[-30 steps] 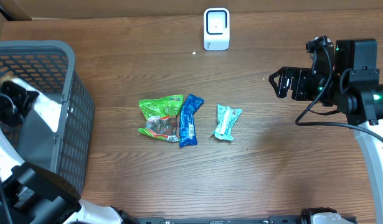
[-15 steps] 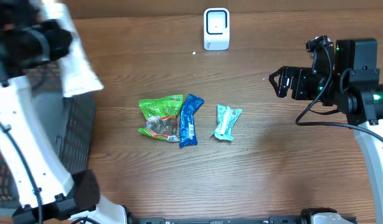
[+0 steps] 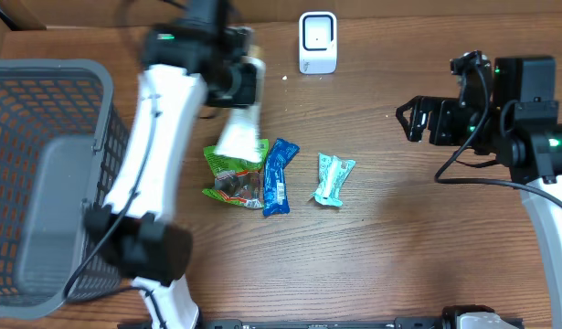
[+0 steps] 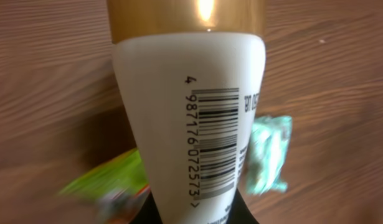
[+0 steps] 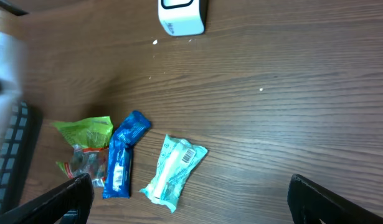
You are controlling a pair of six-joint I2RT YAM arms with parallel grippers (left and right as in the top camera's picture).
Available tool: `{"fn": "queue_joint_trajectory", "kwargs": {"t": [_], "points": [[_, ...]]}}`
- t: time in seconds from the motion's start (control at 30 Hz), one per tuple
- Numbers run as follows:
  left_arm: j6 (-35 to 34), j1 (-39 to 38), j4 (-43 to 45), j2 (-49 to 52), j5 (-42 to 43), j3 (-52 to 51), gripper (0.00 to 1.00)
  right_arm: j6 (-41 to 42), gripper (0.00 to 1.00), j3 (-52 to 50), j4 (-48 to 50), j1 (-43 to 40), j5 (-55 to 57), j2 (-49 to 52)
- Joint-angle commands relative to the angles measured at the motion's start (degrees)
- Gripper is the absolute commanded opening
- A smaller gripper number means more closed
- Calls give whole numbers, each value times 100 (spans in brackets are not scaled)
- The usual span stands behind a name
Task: Scan the item barcode
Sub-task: 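Place the white tube right of the mint-green pack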
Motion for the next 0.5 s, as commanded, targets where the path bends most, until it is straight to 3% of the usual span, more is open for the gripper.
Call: {"fn": "queue_joint_trajectory", "kwargs": {"t": [0.0, 0.1, 0.3, 0.47], "points": [[-673, -789, 603, 365, 540, -111, 4, 22, 100, 463, -2, -402, -33, -17], [-1043, -1381, 1156, 802, 529, -111, 4, 20, 100, 691, -96, -831, -33, -17], [-2636, -2208, 2310, 1661, 584, -111, 4, 129, 100, 728, -98, -1504, -35, -15], [-2830, -2623, 2776, 2146, 601, -111, 4, 151, 100, 728, -116, -1596, -59, -15]]}}
